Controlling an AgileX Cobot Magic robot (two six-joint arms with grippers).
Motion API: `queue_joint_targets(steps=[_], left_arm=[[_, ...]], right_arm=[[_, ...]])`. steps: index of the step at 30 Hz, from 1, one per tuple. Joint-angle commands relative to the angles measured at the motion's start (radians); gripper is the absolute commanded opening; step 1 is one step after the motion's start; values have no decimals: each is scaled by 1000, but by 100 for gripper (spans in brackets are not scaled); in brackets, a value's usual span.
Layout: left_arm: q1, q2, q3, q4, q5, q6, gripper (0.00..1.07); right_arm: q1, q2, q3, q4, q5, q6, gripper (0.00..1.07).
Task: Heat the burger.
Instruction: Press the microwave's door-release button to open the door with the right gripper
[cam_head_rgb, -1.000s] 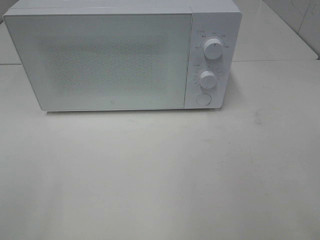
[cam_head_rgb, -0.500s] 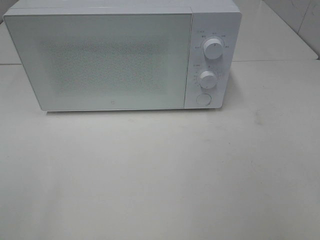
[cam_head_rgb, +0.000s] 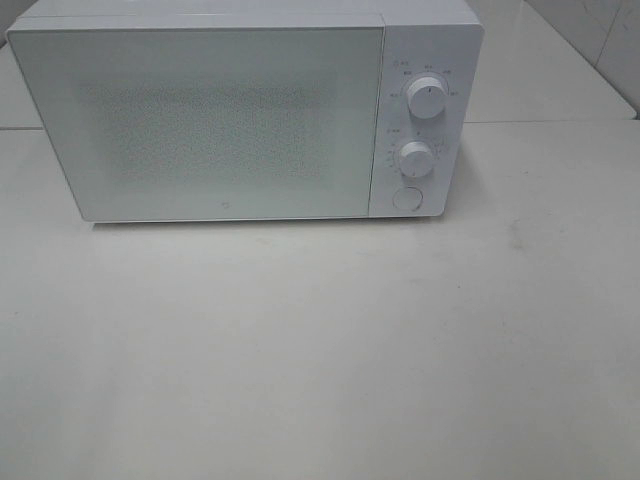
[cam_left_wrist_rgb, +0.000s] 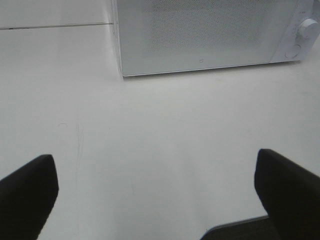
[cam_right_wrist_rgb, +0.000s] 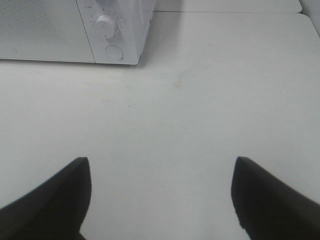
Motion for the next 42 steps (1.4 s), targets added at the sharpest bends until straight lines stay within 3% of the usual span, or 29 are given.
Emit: queue_joint_targets(steps=[1, 31, 42], left_arm=[[0, -16, 3, -5, 0, -4, 100], [0, -16, 3, -6, 0, -4, 100], [0, -16, 3, -6, 0, -4, 100]], right_arm=[[-6, -28, 3, -1, -19, -12, 76], [-6, -22, -8, -2, -23, -12, 75], [-5, 148, -50, -1, -121, -12, 75]])
